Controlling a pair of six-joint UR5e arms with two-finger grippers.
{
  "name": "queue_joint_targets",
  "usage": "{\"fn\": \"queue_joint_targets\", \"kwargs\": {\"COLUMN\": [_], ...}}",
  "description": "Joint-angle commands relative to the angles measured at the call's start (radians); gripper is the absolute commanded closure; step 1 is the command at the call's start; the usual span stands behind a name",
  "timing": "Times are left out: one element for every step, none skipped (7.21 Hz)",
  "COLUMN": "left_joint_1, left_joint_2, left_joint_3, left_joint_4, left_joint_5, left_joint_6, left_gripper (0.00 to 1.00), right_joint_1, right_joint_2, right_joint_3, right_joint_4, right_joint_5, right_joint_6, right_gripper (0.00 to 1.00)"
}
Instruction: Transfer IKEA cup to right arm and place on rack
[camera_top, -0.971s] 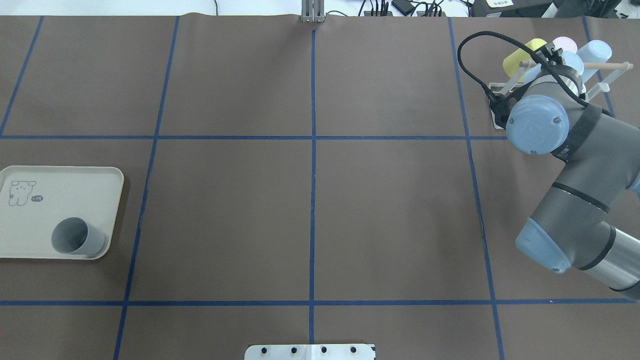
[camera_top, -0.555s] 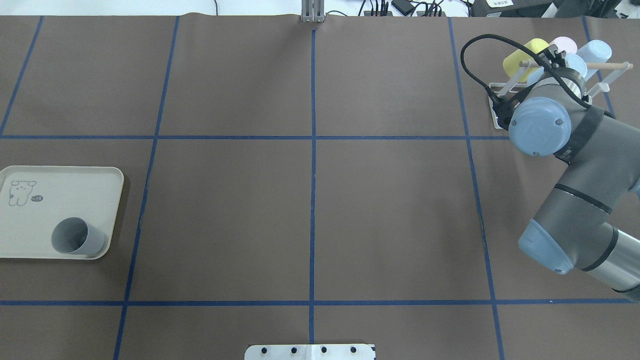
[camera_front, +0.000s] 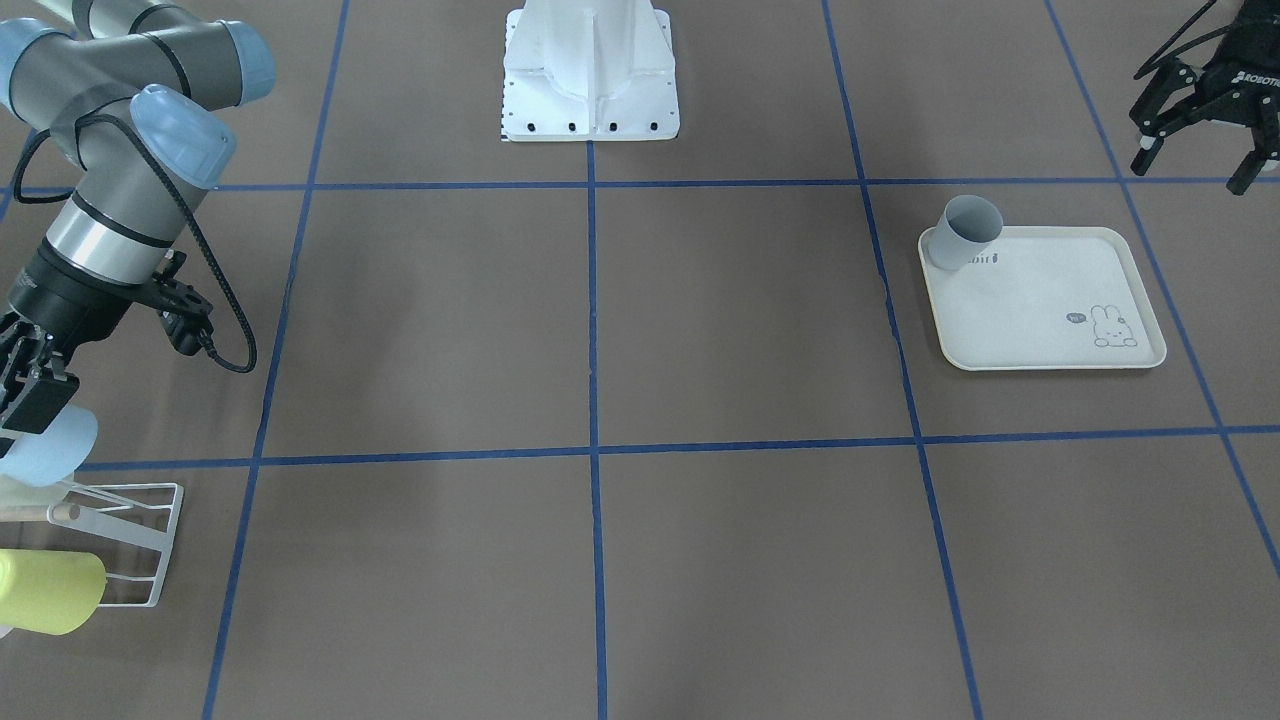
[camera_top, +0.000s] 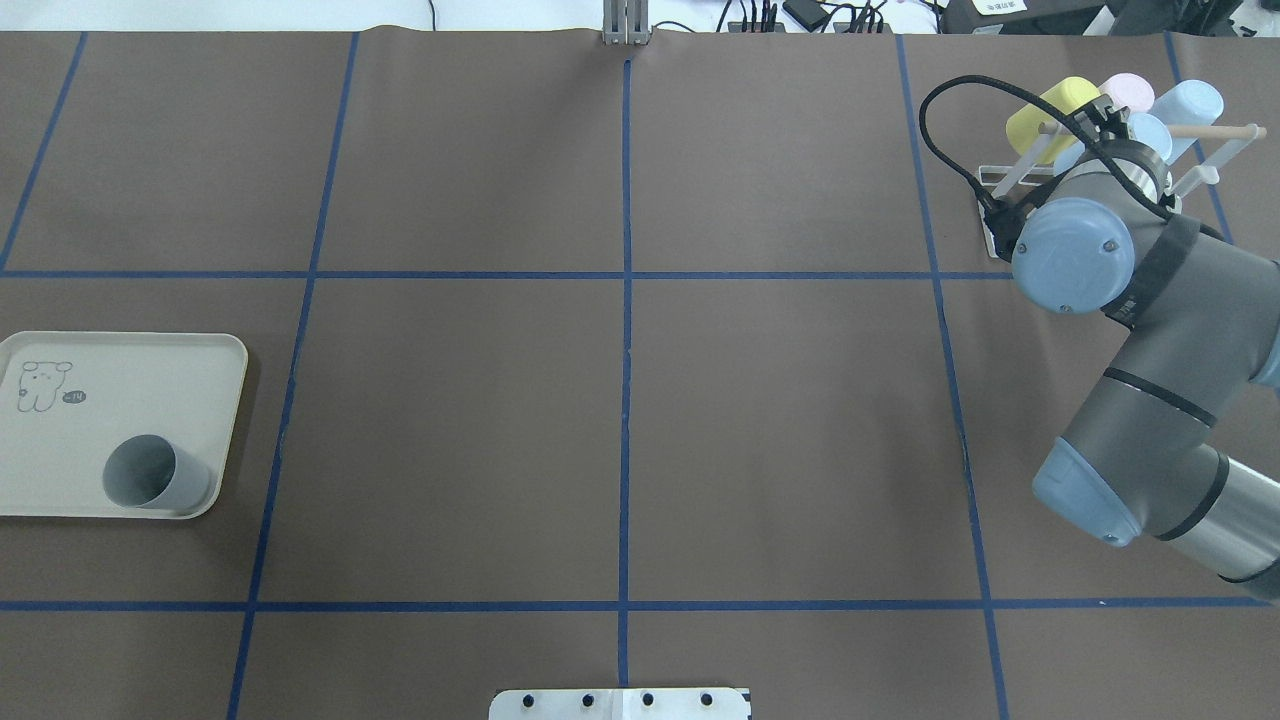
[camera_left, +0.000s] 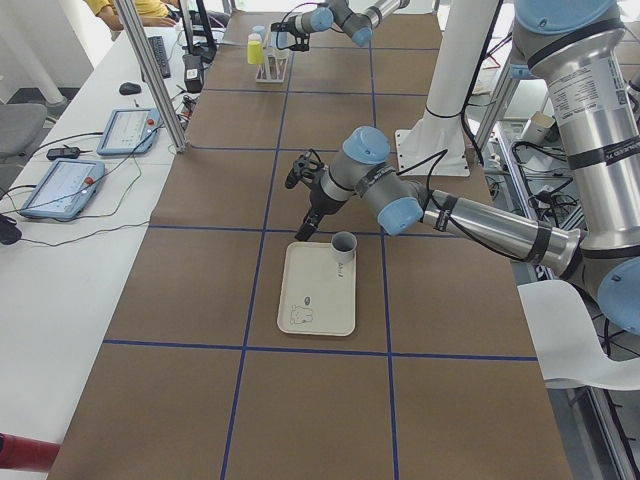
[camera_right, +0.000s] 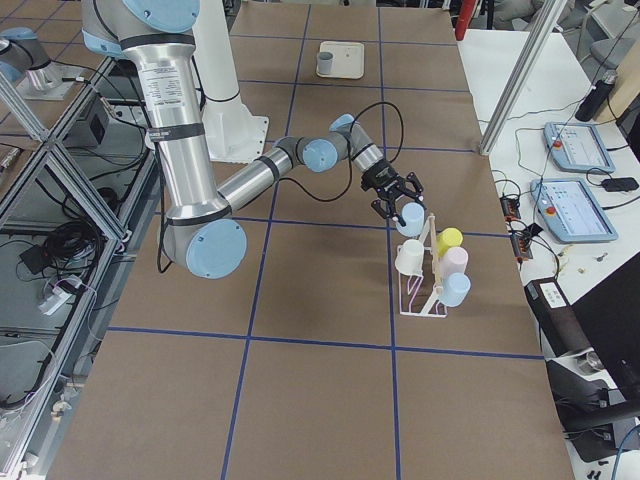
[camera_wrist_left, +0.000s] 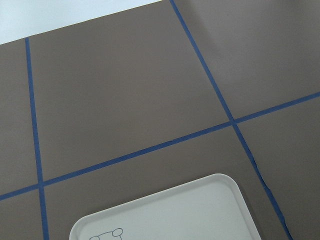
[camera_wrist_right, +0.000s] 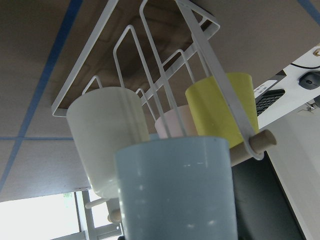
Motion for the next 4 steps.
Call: {"fn": "queue_joint_targets", "kwargs": {"left_joint_1": [0.0,0.0,0.0,0.0], "left_joint_2": [-0.001,0.0,0.0,0.0], "left_joint_3": [0.001,0.001,0.001,0.002], "left_joint_4": [0.0,0.0,0.0,0.0], "left_joint_5": [0.0,0.0,0.0,0.0], "left_joint_6": [0.0,0.0,0.0,0.002], "left_gripper": [0.0,0.0,0.0,0.0], "right_joint_1": [-0.002,-0.002,-0.012,-0.02], "right_joint_2": [0.001,0.004,0.004,0.015], "right_joint_3": [-0.022,-0.033,-0.037,-0.066], "right_joint_4": [0.002,0.0,0.0,0.002], "right_joint_5": [0.0,0.0,0.0,0.0], "right_joint_6": [0.0,0.0,-0.002,-0.049], "right_gripper": [0.79,0.7,0.47,0.19]}}
